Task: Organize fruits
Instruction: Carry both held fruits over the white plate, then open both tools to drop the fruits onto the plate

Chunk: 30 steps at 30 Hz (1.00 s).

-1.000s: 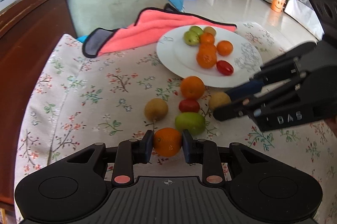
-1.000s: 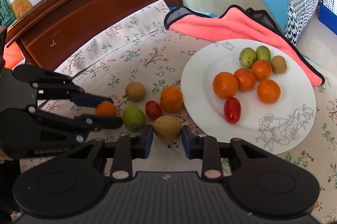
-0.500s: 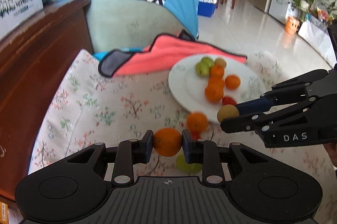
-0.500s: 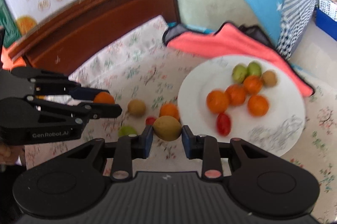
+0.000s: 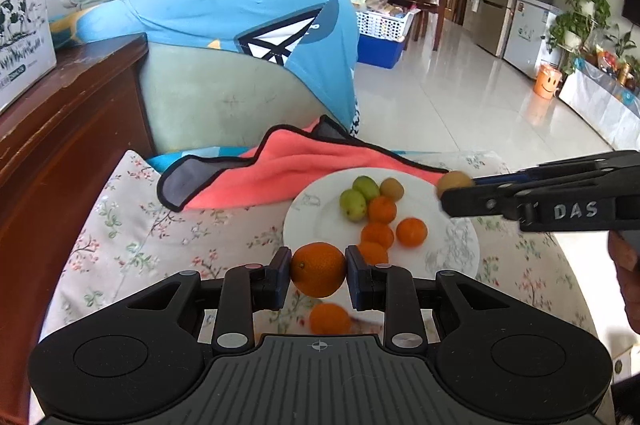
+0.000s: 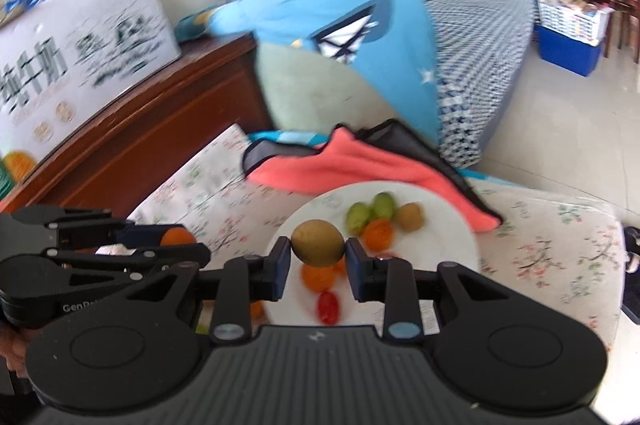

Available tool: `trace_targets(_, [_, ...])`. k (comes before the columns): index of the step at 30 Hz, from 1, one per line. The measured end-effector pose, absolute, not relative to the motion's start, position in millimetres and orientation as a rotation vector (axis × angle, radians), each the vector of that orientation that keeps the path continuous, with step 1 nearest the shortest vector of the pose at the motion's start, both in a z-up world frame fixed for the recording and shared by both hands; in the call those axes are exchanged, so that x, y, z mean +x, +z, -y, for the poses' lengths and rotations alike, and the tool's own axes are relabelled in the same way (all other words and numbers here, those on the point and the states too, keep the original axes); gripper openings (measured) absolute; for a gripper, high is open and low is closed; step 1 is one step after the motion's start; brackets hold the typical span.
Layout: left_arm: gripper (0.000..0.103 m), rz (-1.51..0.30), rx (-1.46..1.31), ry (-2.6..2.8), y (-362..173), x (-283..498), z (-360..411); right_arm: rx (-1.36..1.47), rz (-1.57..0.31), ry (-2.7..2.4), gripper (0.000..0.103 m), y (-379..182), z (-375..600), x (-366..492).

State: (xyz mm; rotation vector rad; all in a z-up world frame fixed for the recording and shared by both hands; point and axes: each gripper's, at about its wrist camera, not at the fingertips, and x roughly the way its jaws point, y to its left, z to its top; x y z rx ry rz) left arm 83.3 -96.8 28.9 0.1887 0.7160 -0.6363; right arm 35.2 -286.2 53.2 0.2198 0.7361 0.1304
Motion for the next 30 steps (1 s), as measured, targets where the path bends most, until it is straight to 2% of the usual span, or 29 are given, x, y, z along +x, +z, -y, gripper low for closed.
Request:
trace_targets(15, [0.026,-0.832,0.153,-0.507,-5,115,130,0.454,-0.873,-0.14,0.03,4,346,48])
trace_targets(26, [0.029,-0.853,0.11,-0.478,-12,122,141,0.497,-0.863,-0.21,0.033,-6,349,53])
trace_targets(28, [0.035,-0.838,0.094,-0.493,-7,120,142,0.516,-0.838,-0.216,0.033,-2,351,52])
trace_targets(30, [0.054,-0.812,0.098,-0.488,-1,117,142,0.518,-0.824,-0.212,0.033,2,351,51])
